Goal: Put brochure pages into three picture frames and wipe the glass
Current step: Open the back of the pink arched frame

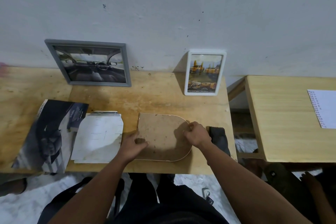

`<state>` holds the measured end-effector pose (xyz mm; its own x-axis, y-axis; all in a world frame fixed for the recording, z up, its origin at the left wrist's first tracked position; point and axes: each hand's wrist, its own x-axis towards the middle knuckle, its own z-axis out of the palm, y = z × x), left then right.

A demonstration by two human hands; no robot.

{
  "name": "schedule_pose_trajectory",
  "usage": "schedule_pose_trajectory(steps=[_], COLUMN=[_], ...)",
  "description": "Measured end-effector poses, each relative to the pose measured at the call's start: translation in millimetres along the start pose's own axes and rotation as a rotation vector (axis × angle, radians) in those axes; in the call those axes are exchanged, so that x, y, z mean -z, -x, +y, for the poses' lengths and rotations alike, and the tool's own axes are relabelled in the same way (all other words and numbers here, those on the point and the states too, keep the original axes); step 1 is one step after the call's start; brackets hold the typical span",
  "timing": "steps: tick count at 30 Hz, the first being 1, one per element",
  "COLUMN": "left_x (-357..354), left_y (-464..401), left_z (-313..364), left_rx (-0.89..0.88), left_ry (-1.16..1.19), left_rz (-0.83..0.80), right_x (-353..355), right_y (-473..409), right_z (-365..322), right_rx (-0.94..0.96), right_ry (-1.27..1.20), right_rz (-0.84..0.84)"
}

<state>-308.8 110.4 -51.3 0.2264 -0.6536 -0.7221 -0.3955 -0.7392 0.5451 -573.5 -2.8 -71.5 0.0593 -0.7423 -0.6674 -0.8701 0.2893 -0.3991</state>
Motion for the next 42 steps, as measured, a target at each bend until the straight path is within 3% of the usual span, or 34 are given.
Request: schedule_pose_trajectory(steps=[11,15,22,24,33,42], left_x=[8,7,12,14,19,18], left_y=[2,3,9,13,16,13], left_z=[3,4,7,10,12,10], left_rx=[0.057,0.061,0.139,0.165,0.092,0.036], left_ry=[0.163,0.233,0.38,0.454,0.408,0.347], left_rz=[0.041,0.067,0.094,0.097,0.066,0.04], right_x=[10,9,28,41,89,75], right_y=[-2,2,32,29,-38,-71], right_z=[-5,-4,-18,-23,-100,-135], right_rx=[-0.016,0.022,0.131,0.119,0.162,0.335], right_ry=[-0.085,-0.123,-0.81,-0.908,-0.845,-0.546], right_rz=[-0.033,0.123,0.019,0.05,0.426,0.324])
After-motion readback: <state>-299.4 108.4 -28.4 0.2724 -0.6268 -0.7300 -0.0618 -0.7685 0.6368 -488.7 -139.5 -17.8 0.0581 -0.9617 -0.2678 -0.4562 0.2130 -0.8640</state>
